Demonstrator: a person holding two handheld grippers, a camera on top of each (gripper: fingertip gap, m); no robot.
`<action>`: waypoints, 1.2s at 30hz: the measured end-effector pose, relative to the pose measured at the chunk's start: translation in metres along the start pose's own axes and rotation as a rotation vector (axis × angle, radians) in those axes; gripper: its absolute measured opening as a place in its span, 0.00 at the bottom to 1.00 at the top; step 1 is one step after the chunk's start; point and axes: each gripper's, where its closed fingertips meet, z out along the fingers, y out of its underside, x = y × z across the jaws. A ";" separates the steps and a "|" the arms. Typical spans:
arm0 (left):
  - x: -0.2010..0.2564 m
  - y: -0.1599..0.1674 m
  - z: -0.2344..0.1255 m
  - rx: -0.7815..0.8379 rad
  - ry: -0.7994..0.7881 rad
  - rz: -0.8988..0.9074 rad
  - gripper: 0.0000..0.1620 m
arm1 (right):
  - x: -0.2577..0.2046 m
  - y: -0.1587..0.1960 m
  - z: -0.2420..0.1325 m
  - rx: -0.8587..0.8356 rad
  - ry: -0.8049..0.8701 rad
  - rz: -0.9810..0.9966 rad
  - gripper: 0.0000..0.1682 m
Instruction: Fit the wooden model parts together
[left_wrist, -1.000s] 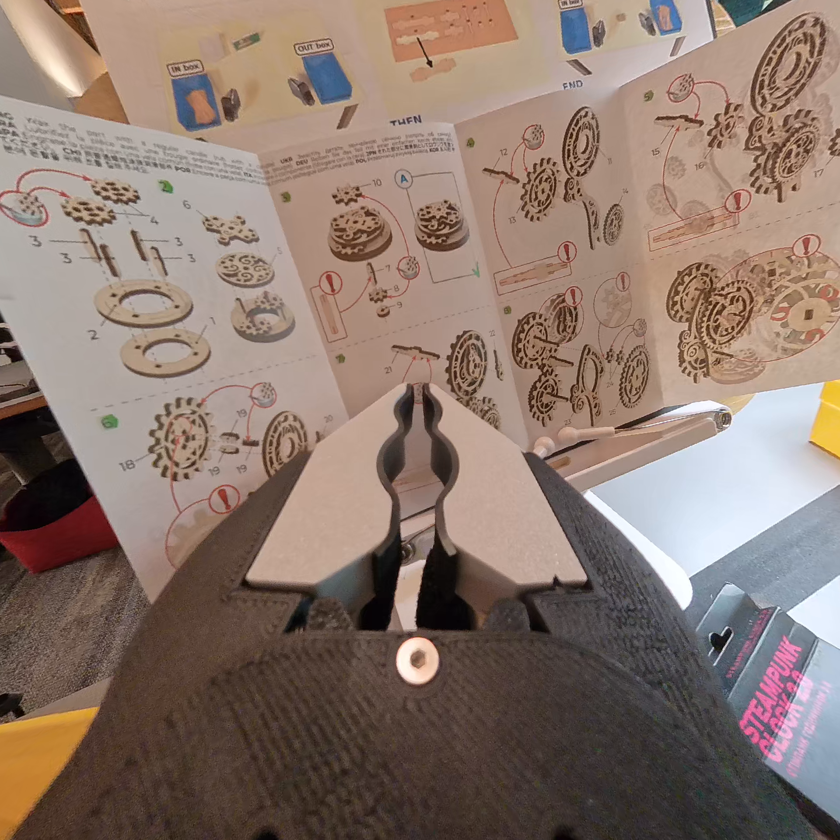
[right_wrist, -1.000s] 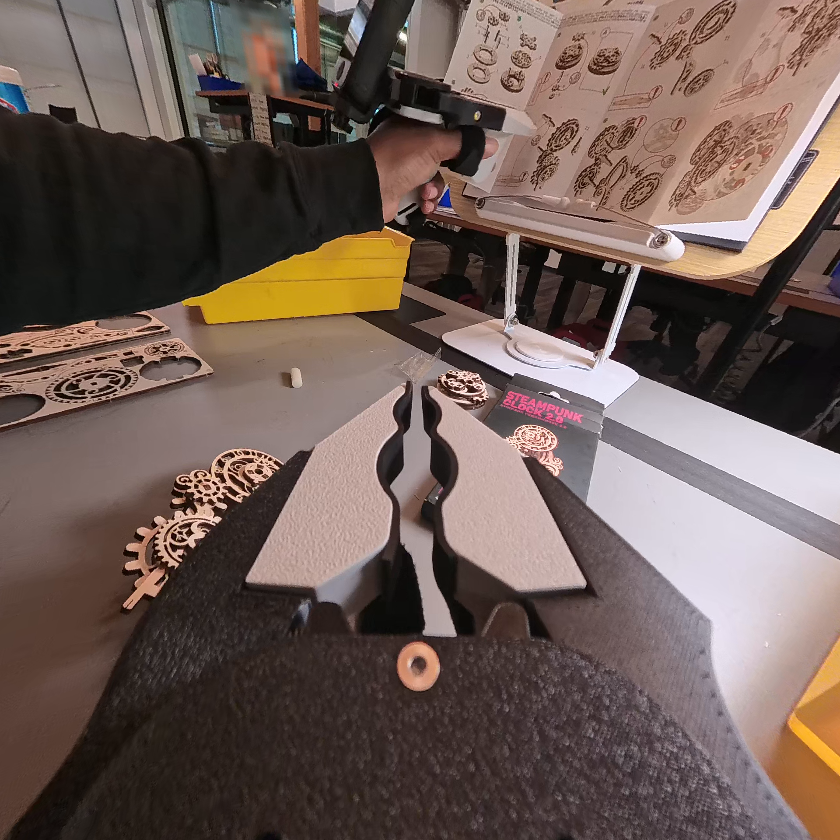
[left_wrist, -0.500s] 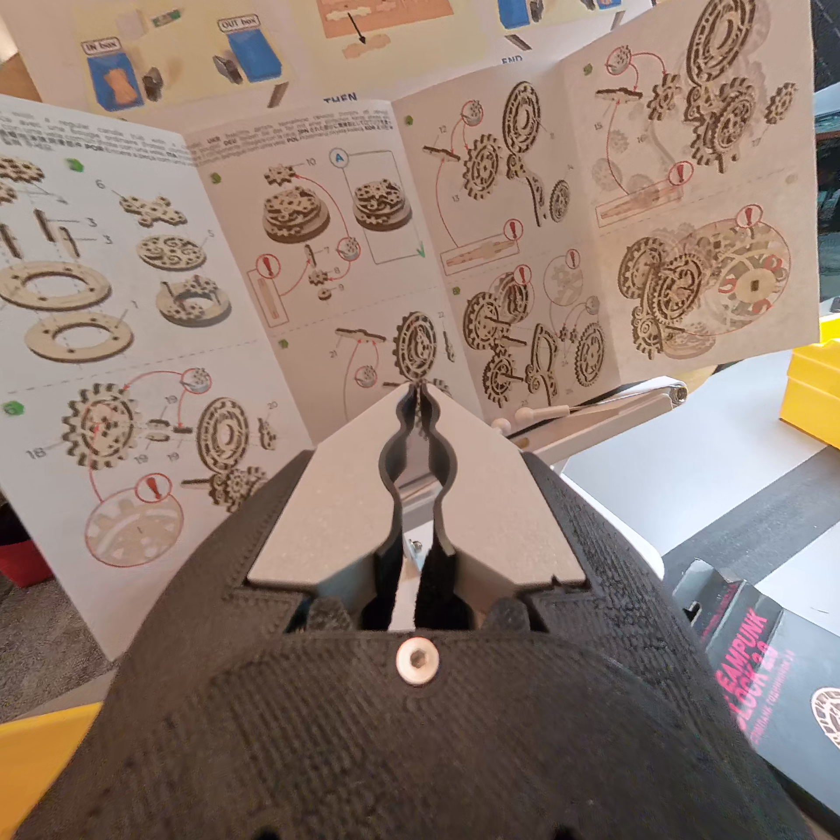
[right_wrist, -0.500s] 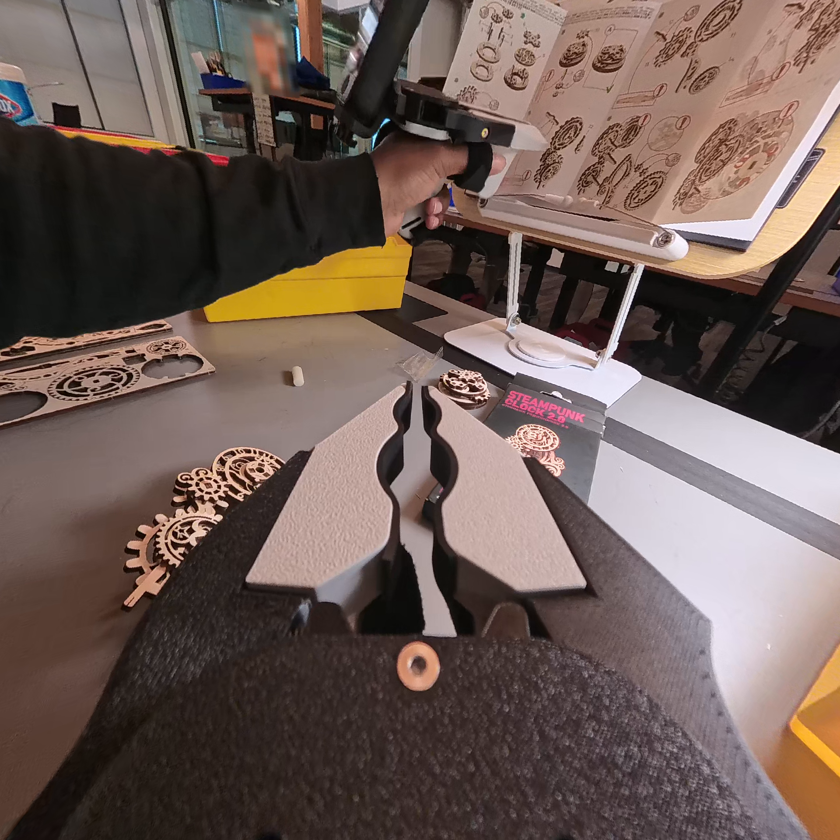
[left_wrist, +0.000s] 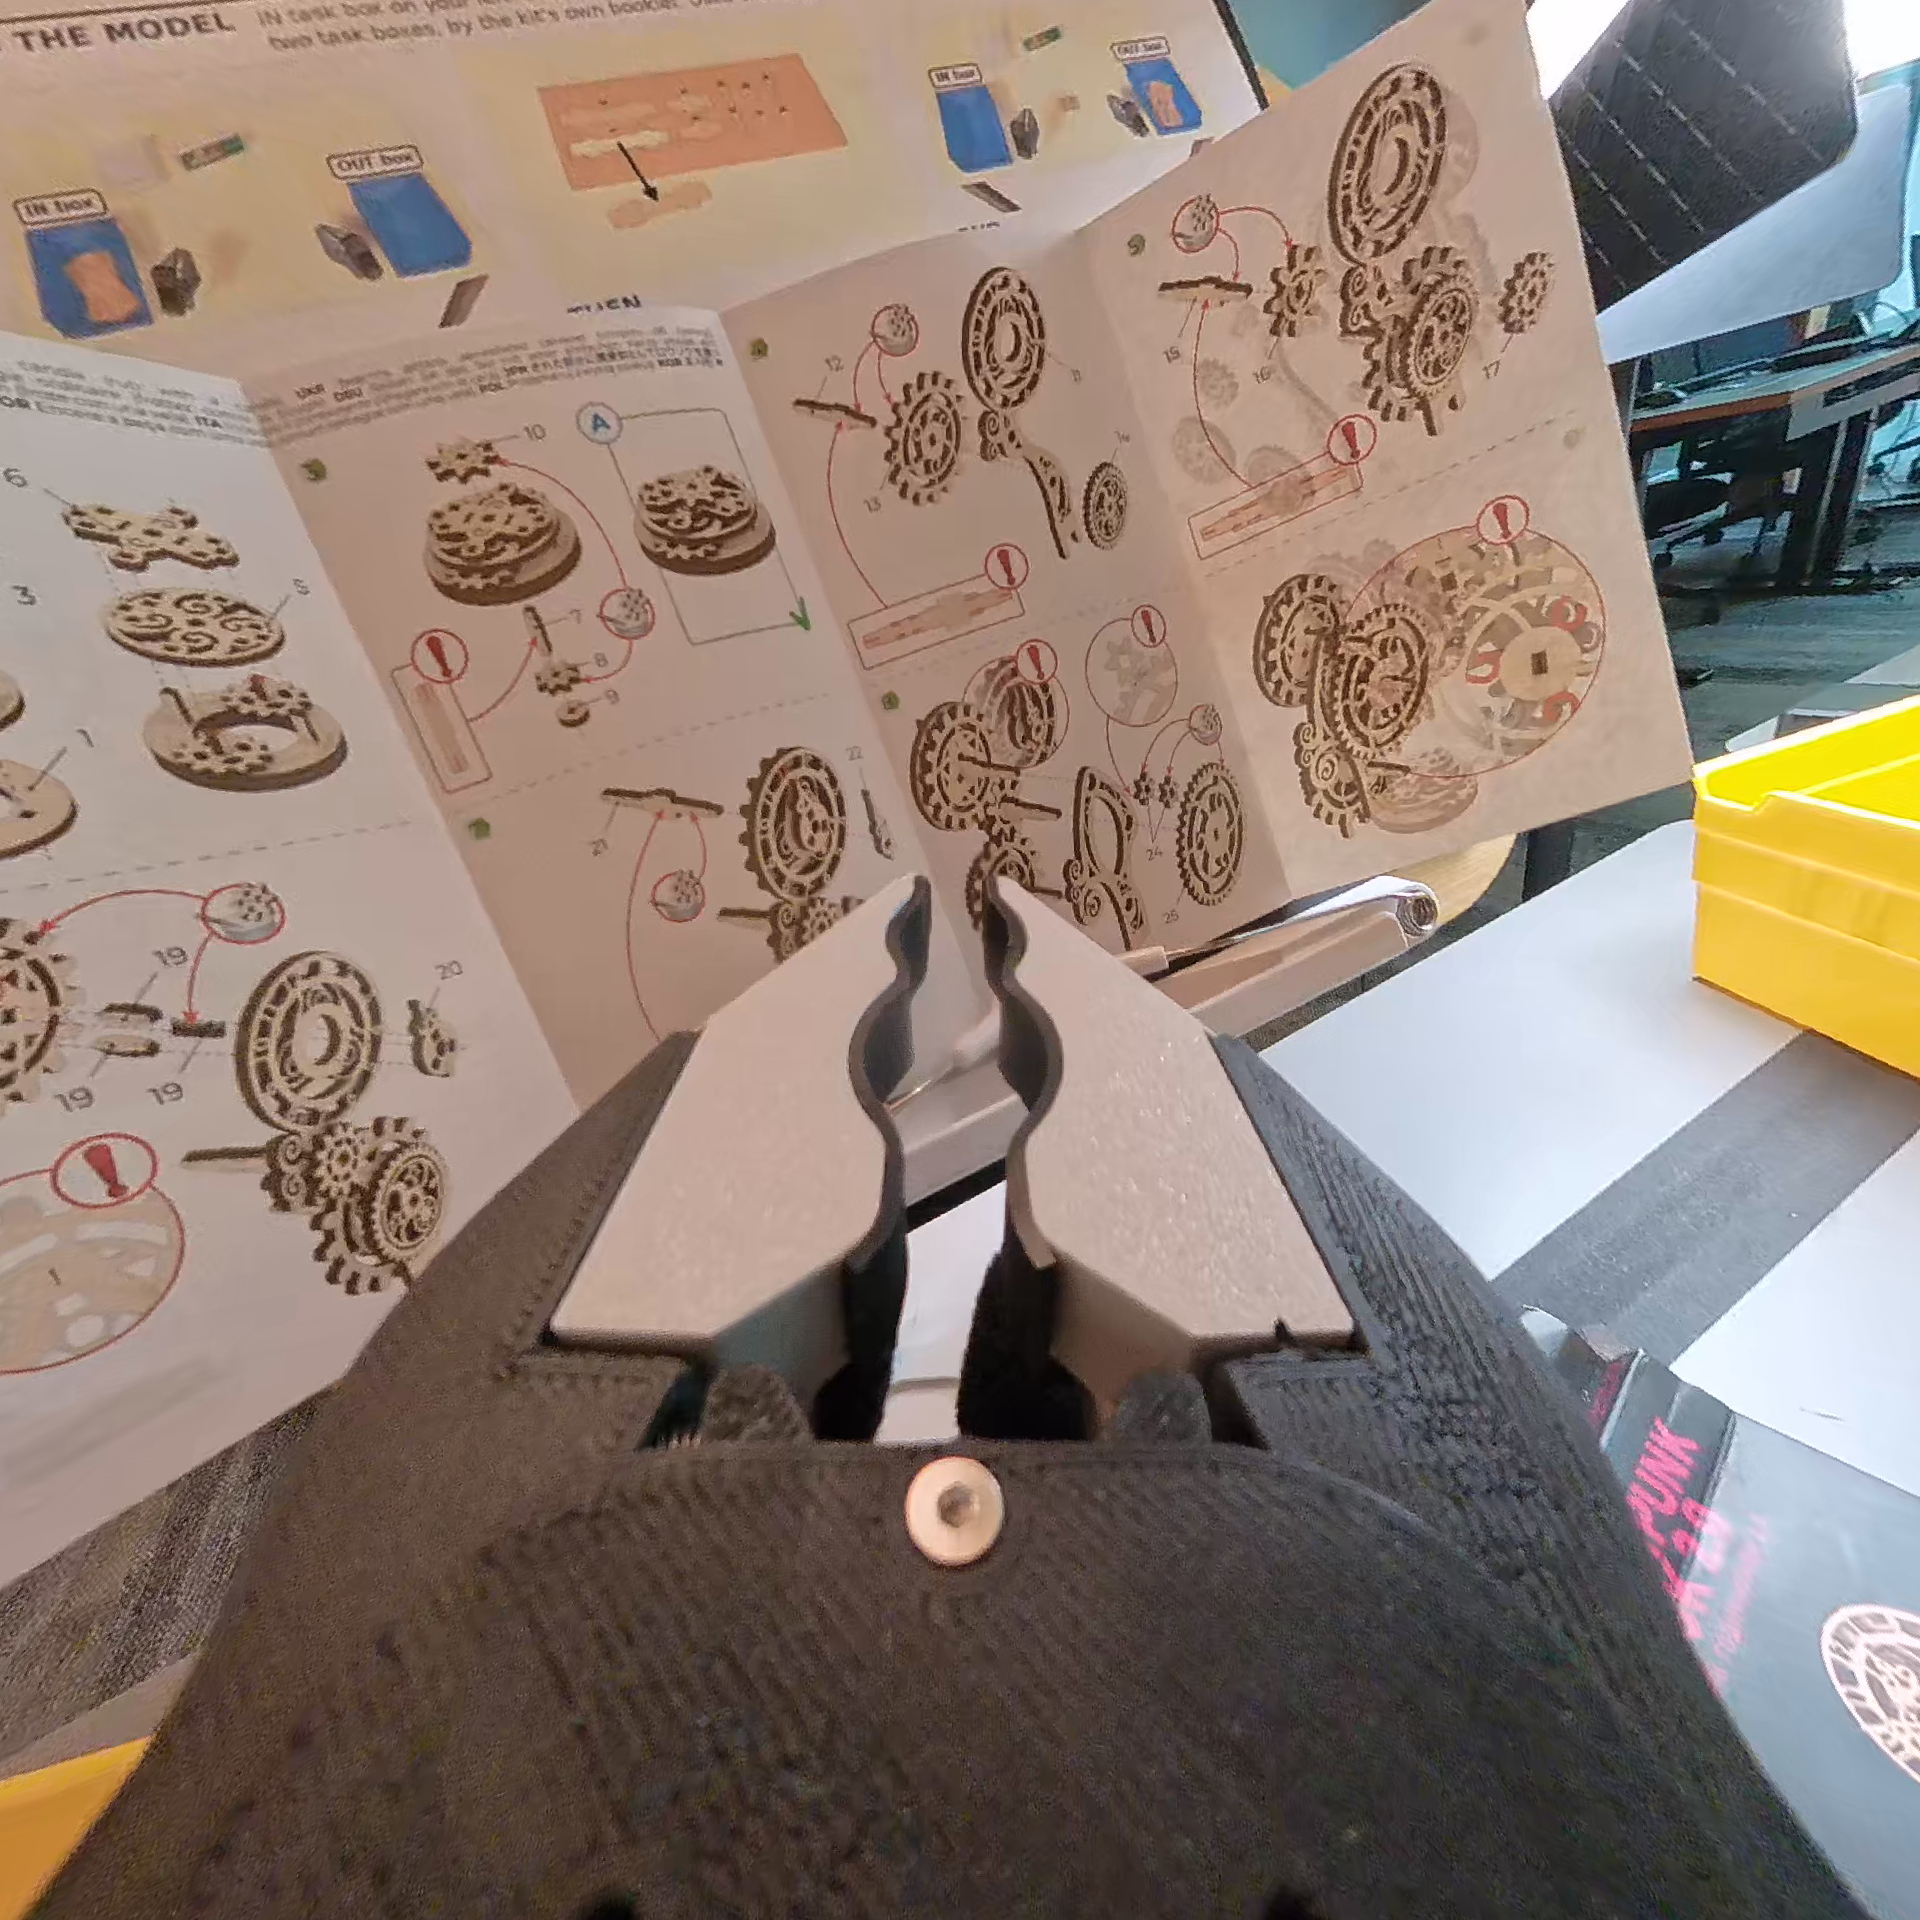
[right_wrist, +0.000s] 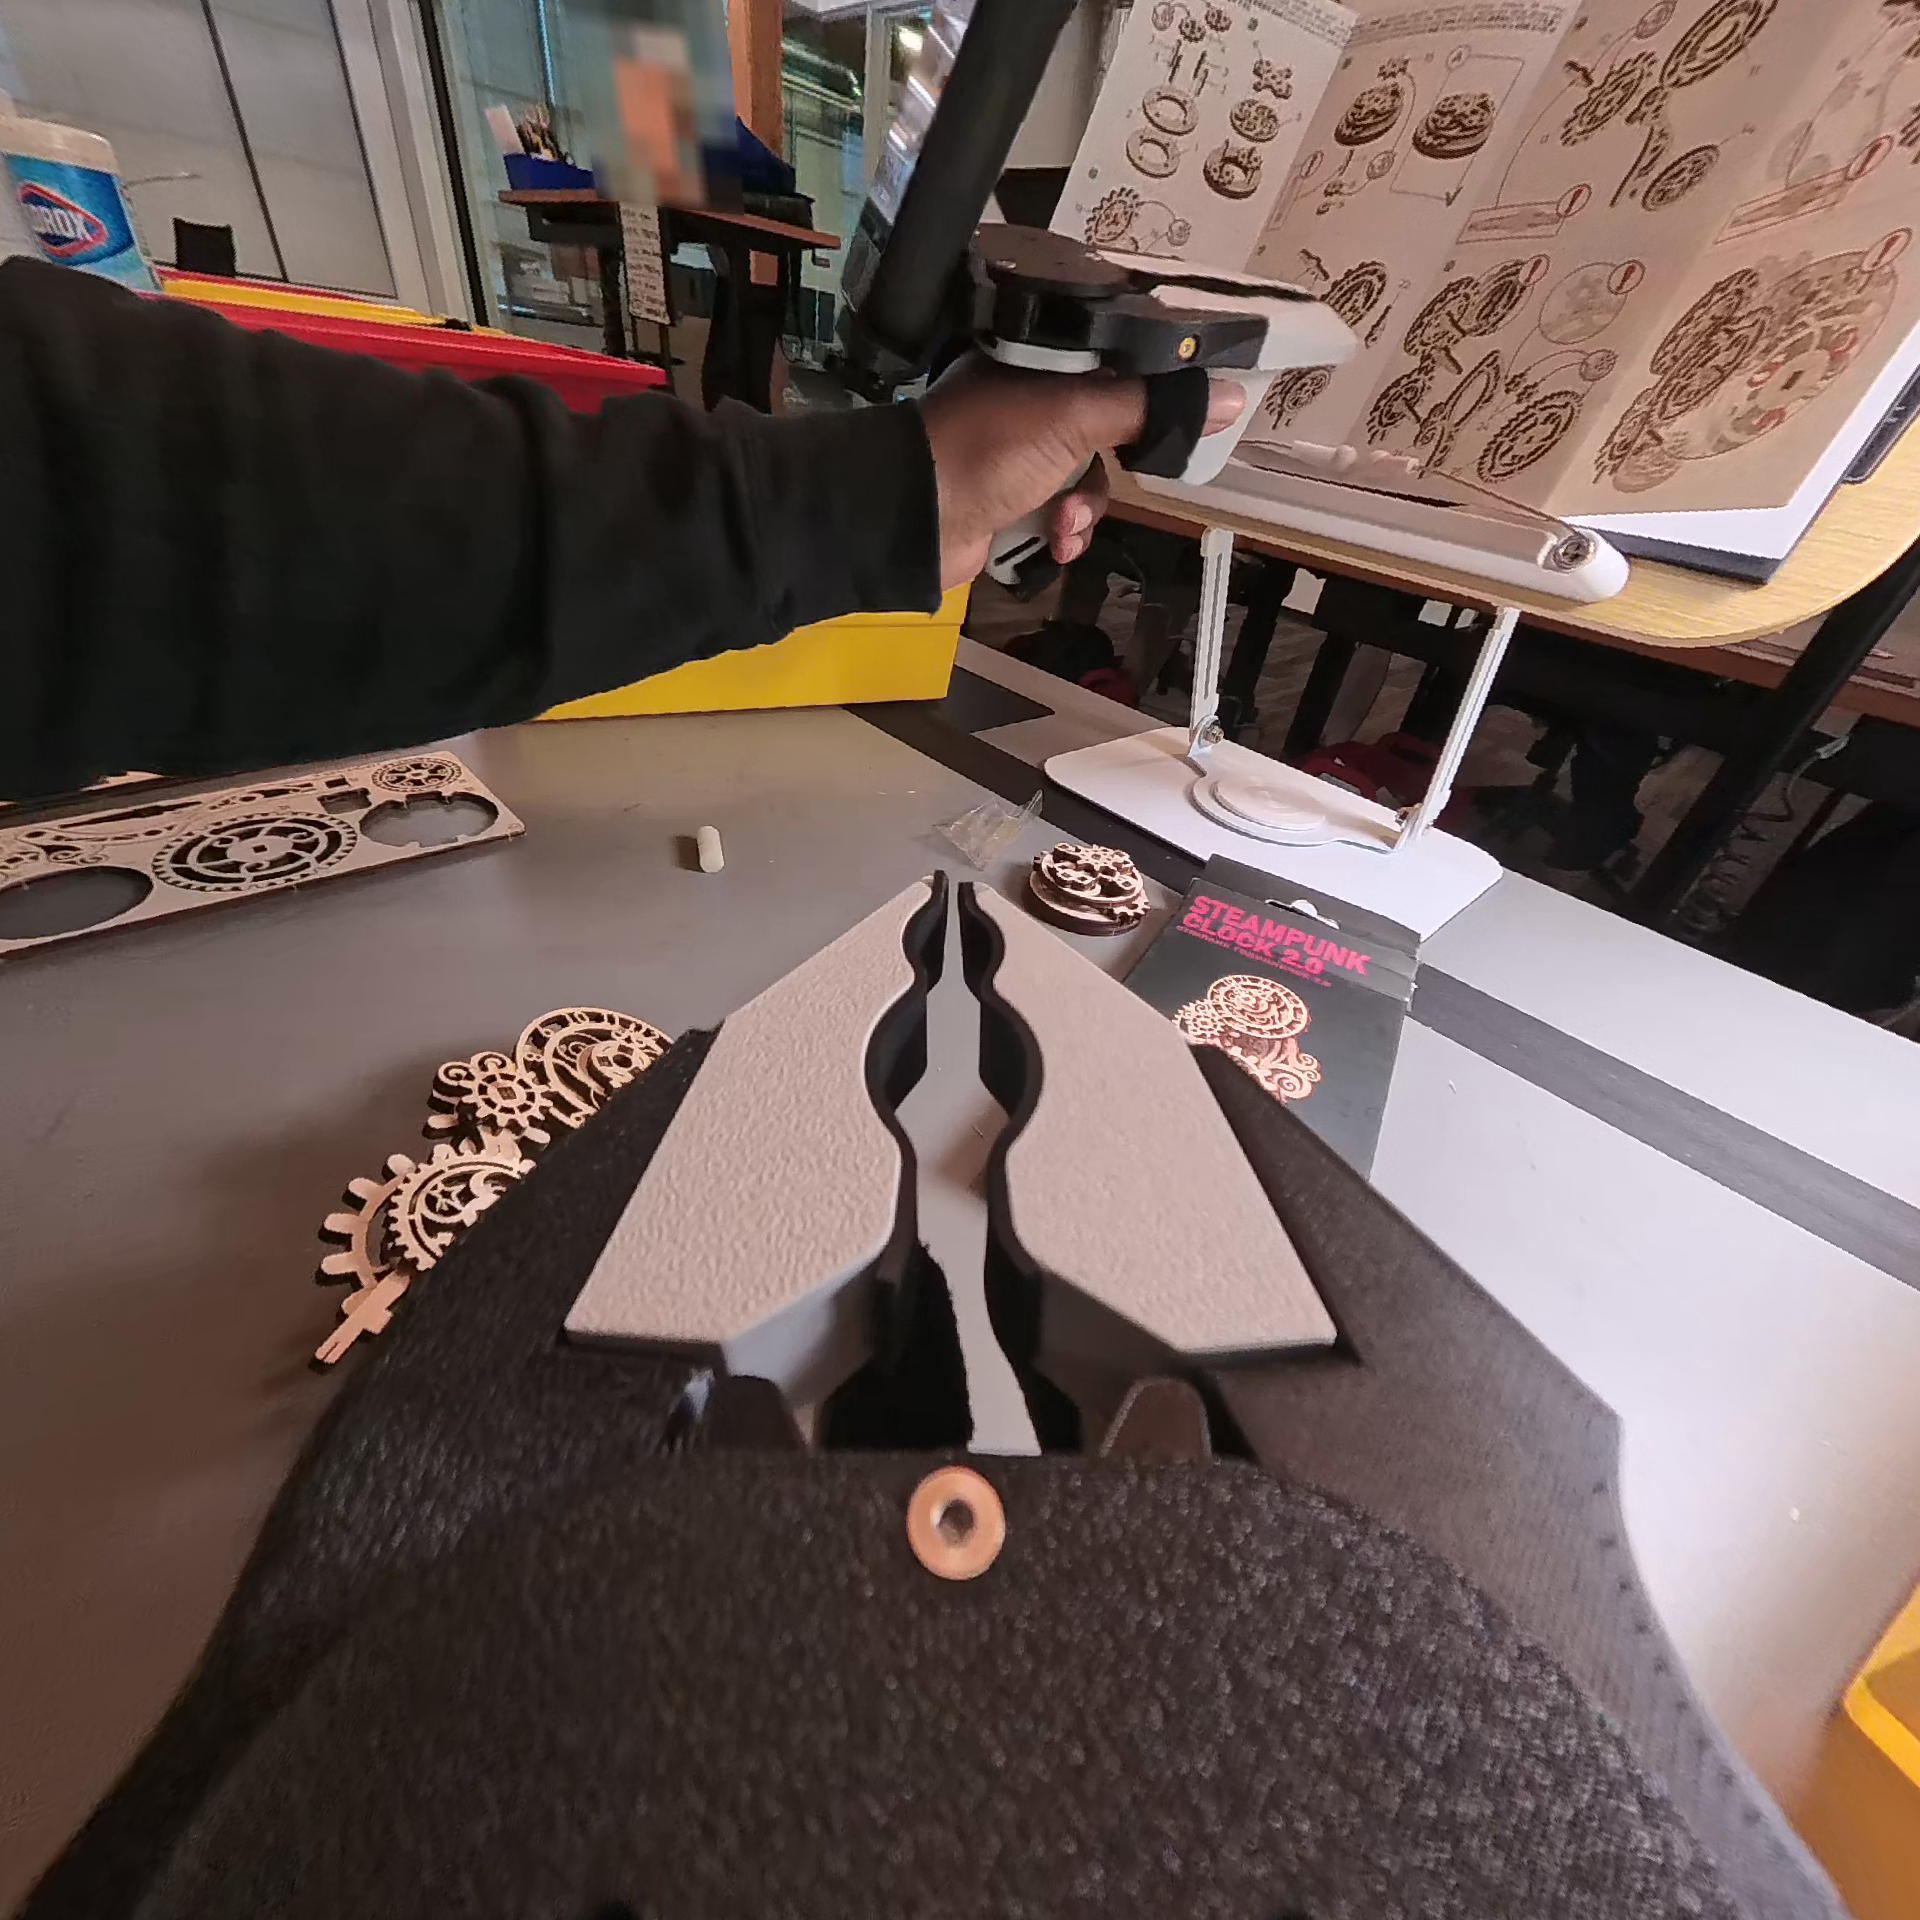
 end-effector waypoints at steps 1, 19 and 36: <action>-0.002 0.000 0.001 -0.003 -0.007 -0.004 0.04 | 0.000 0.000 0.000 -0.001 0.000 -0.002 0.01; -0.024 0.025 -0.032 -0.076 -0.092 -0.031 0.00 | -0.002 0.003 0.000 -0.009 -0.009 -0.007 0.01; 0.022 -0.008 -0.093 -0.003 0.148 -0.081 0.09 | -0.011 -0.003 -0.001 0.027 -0.057 -0.009 0.04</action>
